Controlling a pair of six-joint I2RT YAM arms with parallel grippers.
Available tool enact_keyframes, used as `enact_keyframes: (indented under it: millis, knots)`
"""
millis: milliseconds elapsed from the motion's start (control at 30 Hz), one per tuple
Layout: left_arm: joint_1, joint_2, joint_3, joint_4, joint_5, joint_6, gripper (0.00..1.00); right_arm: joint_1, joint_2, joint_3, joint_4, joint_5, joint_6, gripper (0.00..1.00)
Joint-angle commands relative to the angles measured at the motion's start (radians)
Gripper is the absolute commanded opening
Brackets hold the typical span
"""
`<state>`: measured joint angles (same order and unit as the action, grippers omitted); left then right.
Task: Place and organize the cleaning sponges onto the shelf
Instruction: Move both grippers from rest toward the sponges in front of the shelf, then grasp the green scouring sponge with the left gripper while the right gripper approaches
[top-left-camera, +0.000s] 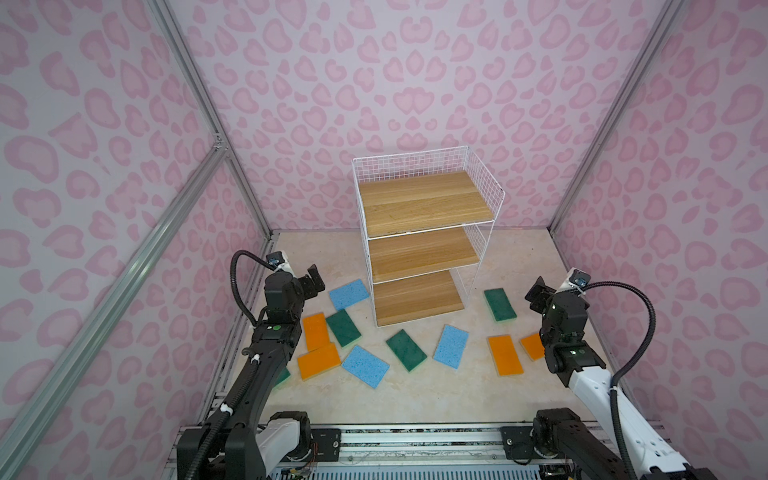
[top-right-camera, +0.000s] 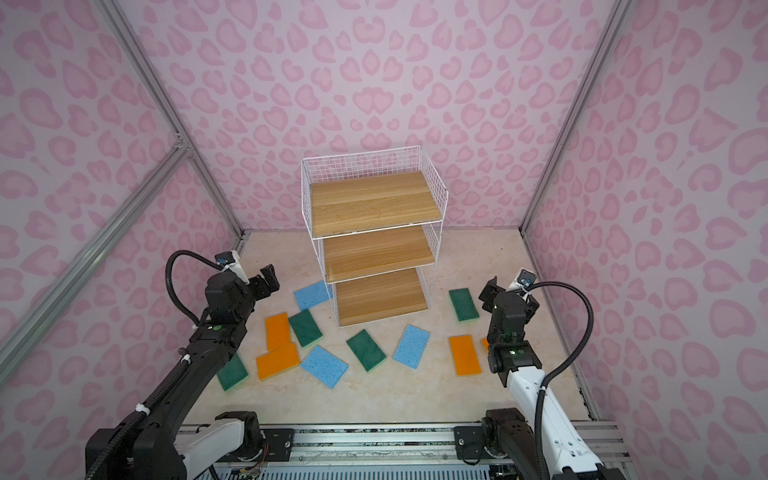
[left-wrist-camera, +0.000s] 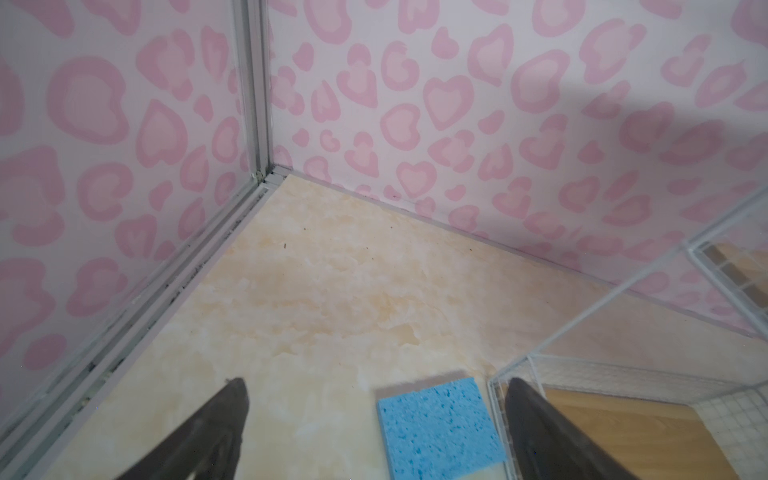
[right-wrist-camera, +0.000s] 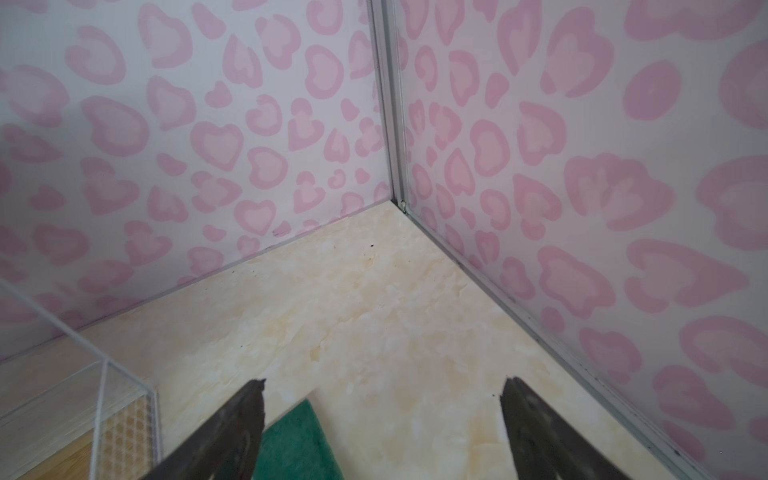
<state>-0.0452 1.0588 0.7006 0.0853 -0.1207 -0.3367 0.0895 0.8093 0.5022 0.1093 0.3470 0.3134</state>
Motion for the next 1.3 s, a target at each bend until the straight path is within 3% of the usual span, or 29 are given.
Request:
enact_keyframes:
  millis: [0,200,333,433,500,633,800,1033,1267]
  knots:
    - [-0.051,-0.08,0.001,-0.266,0.009,-0.128,0.98,0.034,-0.091,0.009,-0.255,-0.134,0.087,0.9]
    - [-0.285,-0.286,-0.166,-0.367,-0.059,-0.266,1.0,0.164,-0.222,0.05,-0.466,-0.235,0.198,0.9]
    - [-0.451,-0.348,-0.279,-0.363,-0.074,-0.411,0.9,0.318,-0.196,0.068,-0.547,-0.249,0.291,0.86]
    - [-0.559,-0.309,-0.326,-0.313,-0.065,-0.464,0.87,0.431,-0.152,0.047,-0.53,-0.258,0.357,0.86]
    - [-0.598,-0.25,-0.334,-0.283,-0.057,-0.479,0.86,0.494,-0.114,0.033,-0.502,-0.255,0.384,0.73]
    - [-0.637,-0.143,-0.324,-0.214,-0.008,-0.511,0.8,0.58,-0.046,0.012,-0.449,-0.255,0.417,0.62]
    - [-0.738,-0.058,-0.265,-0.193,-0.066,-0.557,0.75,0.592,-0.025,-0.026,-0.393,-0.286,0.438,0.6]
    - [-0.833,0.208,-0.138,-0.131,-0.139,-0.611,0.68,0.585,-0.021,-0.057,-0.33,-0.305,0.426,0.6]
    - [-0.881,0.368,-0.087,-0.078,-0.164,-0.689,0.65,0.498,-0.062,-0.084,-0.314,-0.396,0.428,0.6]
